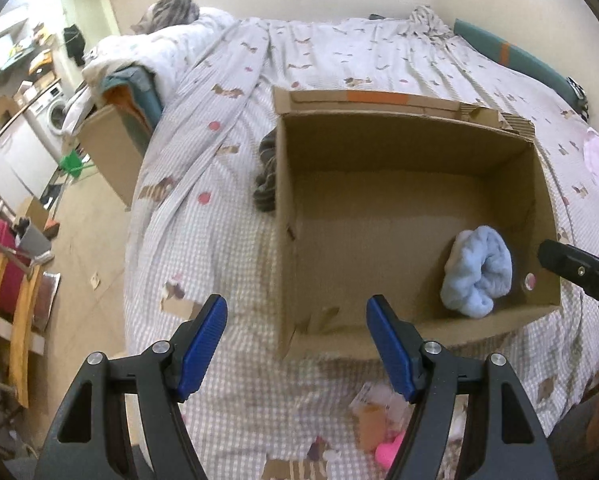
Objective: Organize soft objects
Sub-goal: 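Open the right gripper to drop the blue scrunchie into the box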
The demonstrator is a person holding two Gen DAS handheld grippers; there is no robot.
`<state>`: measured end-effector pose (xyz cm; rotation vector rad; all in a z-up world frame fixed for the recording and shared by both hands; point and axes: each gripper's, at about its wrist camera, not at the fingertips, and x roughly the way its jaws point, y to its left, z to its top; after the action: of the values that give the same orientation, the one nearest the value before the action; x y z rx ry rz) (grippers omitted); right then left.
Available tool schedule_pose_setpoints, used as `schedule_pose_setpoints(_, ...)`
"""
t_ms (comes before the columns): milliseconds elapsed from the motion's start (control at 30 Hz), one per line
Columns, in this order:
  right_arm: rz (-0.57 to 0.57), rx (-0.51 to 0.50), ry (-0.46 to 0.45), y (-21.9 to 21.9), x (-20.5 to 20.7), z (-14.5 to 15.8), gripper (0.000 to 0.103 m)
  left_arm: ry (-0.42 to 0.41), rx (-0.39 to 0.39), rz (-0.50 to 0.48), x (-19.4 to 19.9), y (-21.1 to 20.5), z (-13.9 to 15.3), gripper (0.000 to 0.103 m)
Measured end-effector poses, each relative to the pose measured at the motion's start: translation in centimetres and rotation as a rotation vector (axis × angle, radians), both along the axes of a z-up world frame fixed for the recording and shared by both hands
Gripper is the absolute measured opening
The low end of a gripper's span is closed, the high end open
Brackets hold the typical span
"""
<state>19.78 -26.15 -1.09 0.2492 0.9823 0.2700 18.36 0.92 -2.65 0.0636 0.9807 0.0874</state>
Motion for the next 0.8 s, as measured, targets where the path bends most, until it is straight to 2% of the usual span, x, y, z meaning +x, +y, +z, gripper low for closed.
schedule_pose_setpoints(433, -0.02, -0.007, 0.058, -1.0, -3.5, -0.9, 0.077, -0.001, -0.053, 0.06, -4.3, 1.8, 0.6, 0.07)
schedule_pose_setpoints(800, -0.008, 0.049, 0.174, -1.7, -6.6, -3.0, 0.077, 0.049, -0.105, 0.067, -6.3, 1.8, -0.1, 0.07)
